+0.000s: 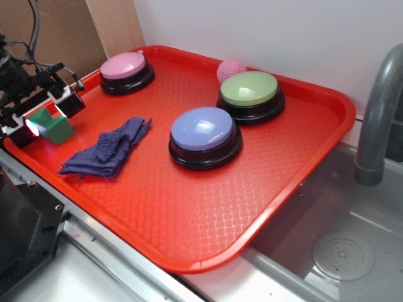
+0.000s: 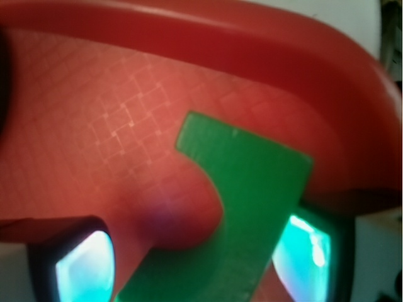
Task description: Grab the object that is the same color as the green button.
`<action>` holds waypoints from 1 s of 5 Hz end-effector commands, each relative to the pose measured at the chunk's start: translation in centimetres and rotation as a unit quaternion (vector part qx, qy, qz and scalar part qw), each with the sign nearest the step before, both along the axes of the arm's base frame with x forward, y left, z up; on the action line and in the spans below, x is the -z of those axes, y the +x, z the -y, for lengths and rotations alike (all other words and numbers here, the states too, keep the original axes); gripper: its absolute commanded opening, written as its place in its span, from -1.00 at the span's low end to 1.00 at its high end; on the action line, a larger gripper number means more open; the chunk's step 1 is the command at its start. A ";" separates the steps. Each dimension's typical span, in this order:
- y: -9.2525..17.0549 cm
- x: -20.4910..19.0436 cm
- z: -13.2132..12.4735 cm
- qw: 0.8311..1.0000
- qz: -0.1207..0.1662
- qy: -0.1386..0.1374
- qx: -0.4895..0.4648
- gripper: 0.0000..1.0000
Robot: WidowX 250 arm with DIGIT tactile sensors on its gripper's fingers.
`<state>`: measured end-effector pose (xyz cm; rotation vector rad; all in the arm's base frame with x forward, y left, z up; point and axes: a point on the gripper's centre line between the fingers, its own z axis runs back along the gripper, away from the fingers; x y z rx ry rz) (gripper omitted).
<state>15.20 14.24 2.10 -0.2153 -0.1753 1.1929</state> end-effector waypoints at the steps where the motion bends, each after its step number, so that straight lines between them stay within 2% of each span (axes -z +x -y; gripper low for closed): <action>1: 0.7 -0.7 0.2 0.996 -0.013 0.021 0.089 -1.00; 2: 1.6 -1.5 0.1 0.983 -0.045 0.038 0.176 -1.00; 3: 2.8 -3.1 1.0 0.964 -0.059 0.072 0.249 -1.00; 4: 4.6 -6.9 3.4 0.925 -0.049 0.088 0.367 -1.00; 5: 6.1 -10.0 7.1 0.884 -0.044 0.106 0.454 -1.00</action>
